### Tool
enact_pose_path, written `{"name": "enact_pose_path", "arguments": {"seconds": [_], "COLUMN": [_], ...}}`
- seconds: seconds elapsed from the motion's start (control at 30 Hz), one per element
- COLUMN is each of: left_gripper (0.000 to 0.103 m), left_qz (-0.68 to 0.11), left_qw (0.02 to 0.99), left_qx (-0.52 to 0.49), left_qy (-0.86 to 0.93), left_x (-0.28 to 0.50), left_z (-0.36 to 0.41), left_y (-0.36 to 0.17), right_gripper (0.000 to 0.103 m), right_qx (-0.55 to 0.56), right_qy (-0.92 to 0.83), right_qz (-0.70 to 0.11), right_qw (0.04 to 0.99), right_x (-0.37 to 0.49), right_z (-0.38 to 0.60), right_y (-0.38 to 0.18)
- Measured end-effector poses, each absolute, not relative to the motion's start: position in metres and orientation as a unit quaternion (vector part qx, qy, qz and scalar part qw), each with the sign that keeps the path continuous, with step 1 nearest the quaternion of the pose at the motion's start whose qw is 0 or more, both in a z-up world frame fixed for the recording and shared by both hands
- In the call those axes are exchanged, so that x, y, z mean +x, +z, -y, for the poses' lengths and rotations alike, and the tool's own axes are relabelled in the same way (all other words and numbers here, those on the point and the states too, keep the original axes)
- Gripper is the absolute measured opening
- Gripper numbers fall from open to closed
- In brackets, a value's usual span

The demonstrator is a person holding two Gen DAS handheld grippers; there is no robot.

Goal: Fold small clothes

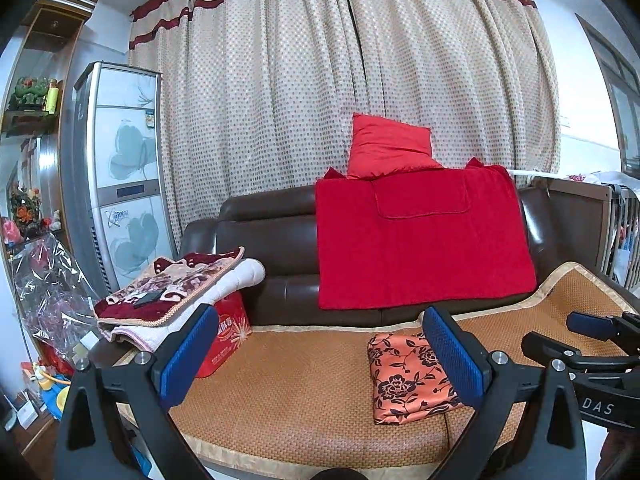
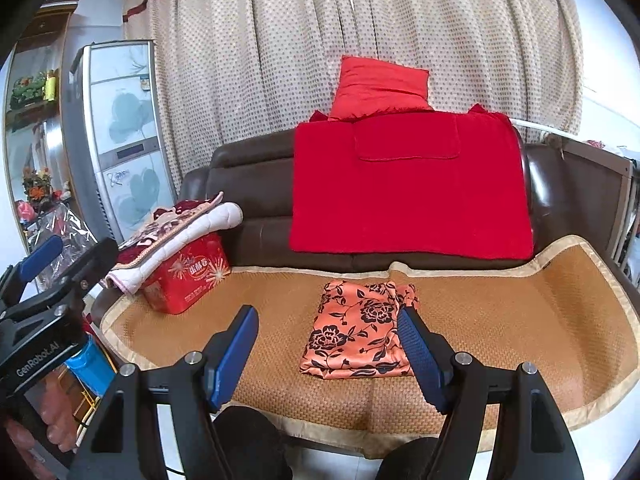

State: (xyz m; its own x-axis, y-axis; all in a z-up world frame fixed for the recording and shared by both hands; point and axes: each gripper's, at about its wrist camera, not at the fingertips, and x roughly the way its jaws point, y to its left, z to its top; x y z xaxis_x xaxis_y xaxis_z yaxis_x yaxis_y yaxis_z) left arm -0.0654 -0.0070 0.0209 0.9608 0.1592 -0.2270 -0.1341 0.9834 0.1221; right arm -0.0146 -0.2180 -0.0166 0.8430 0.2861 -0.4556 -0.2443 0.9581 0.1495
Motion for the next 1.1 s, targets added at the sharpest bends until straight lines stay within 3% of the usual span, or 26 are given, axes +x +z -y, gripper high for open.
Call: {"name": "enact_pose_path", "arguments": {"seconds": [1.1], "left_gripper": [0.102], "left_qz": [-0.173], "left_qw": [0.981], "left_qx": [0.054], "left_qy": [0.065], "left_x": [-0.021], "left_z": [-0.001], "left_y": [-0.013], "right_gripper": [0.076], "right_qx": [0.046], "right_qy": [0.103], "right_qz": [-0.28], "right_qw": [0.953], "right_x": [0.018], "right_z": [0.205], "right_y": [-0.043]}}
